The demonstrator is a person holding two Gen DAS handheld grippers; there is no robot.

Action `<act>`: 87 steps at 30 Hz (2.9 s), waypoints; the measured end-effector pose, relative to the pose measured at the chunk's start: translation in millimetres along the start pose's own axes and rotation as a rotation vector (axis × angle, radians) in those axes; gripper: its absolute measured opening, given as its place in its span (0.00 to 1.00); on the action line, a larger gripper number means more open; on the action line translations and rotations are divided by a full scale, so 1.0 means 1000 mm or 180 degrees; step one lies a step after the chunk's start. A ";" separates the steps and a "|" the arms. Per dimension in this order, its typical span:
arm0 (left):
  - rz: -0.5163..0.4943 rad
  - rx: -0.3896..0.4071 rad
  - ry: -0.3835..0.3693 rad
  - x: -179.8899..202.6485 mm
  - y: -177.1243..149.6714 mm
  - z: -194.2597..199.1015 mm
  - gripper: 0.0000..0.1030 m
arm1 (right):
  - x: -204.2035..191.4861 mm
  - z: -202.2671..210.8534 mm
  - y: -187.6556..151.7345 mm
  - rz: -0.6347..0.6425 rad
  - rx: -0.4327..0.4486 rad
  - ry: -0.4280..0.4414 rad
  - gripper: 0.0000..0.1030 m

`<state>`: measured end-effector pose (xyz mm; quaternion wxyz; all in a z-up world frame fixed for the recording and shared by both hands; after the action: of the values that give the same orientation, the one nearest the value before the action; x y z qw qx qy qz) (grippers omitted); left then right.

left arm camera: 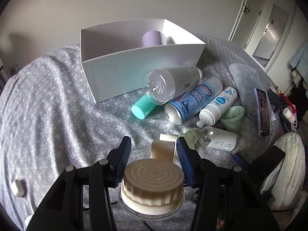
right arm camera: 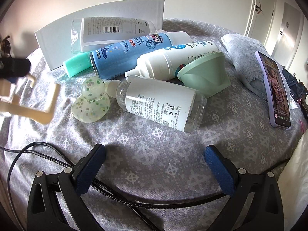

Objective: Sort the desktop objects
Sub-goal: 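Carry the cream holder into the white box and release it, then withdraw the left gripper from the box, then grasp the clear spray bottle with the right gripper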

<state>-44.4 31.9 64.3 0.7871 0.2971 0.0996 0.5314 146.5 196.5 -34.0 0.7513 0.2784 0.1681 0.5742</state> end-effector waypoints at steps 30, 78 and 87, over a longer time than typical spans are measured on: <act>0.0710 0.0481 0.0433 -0.026 0.180 -0.050 0.72 | 0.001 -0.001 0.001 0.0003 0.0010 -0.0006 1.00; 0.0826 0.0252 0.1433 -0.048 -0.096 -0.059 1.00 | -0.018 -0.044 0.080 0.1247 -0.0357 -0.0339 1.00; 0.0811 0.0273 0.1471 -0.044 -0.096 -0.059 1.00 | -0.047 -0.026 0.066 0.1804 -0.0229 -0.0019 0.51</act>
<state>-16.2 -11.3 -45.4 0.6569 0.2111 0.2608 0.6752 67.6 169.7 -17.2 0.5708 0.2891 0.0609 0.7661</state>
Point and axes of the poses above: each gripper's, at about its wrist camera, not at the fingertips, and z roughly against the way its jaws point, x to its right, y to its top, the point moved 6 cm from there along -z, roughly the way its jaws point, and after that the axes turned 2 degrees about -y, right-handed, at the moved point
